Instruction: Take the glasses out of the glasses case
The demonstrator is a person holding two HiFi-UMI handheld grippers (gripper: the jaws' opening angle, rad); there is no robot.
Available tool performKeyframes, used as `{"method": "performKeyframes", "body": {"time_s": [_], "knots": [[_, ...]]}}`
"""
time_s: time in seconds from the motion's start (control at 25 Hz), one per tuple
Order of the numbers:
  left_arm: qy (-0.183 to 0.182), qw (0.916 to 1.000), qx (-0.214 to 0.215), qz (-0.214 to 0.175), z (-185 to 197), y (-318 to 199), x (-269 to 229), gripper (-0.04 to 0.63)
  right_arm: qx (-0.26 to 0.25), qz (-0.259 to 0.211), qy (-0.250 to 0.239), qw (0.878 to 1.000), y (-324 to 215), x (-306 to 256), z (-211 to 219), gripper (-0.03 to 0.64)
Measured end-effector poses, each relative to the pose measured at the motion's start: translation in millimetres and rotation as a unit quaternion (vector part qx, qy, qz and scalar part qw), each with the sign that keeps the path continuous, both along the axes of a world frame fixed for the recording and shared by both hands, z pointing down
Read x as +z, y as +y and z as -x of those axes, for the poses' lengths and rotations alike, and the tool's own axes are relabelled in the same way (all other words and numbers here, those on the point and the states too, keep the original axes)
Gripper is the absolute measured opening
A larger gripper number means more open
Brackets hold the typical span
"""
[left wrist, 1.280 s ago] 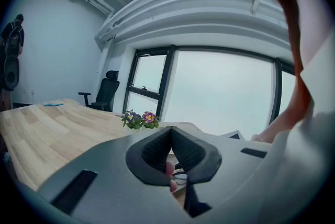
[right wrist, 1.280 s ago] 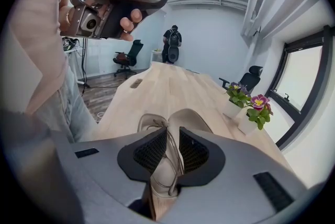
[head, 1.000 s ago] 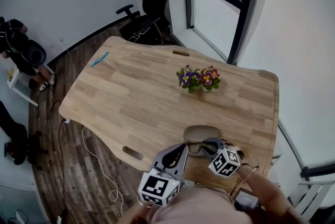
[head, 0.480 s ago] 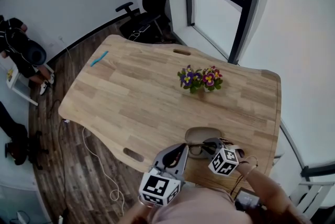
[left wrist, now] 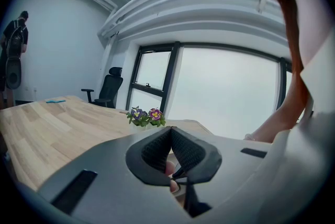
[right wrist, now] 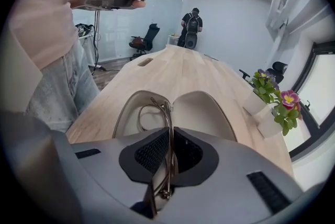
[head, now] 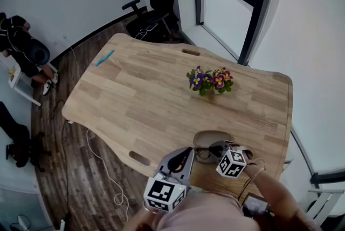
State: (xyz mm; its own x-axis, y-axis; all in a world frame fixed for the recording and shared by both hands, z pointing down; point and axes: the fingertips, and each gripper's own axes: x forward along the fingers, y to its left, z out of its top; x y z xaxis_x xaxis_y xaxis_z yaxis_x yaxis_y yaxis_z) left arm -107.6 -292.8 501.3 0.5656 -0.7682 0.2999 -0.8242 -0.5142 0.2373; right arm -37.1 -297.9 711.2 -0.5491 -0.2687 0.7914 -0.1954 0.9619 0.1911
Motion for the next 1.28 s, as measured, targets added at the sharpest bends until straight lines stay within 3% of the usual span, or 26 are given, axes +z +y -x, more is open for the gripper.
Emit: {"method": "performKeyframes", "body": {"time_s": [0.44, 1.28], "knots": [[-0.004, 0.9999, -0.009, -0.006, 4.7, 3.8, -2.2, 0.000, -0.007, -0.016, -0.004, 1.000, 1.5, -11.2, -1.5, 0.014], [-0.009, 0.9987, -0.033, -0.038, 14.1, 15.9, -23.7, 0.000, 0.065, -0.079, -0.074, 0.992, -8.9, -76.5, -10.2, 0.012]]}}
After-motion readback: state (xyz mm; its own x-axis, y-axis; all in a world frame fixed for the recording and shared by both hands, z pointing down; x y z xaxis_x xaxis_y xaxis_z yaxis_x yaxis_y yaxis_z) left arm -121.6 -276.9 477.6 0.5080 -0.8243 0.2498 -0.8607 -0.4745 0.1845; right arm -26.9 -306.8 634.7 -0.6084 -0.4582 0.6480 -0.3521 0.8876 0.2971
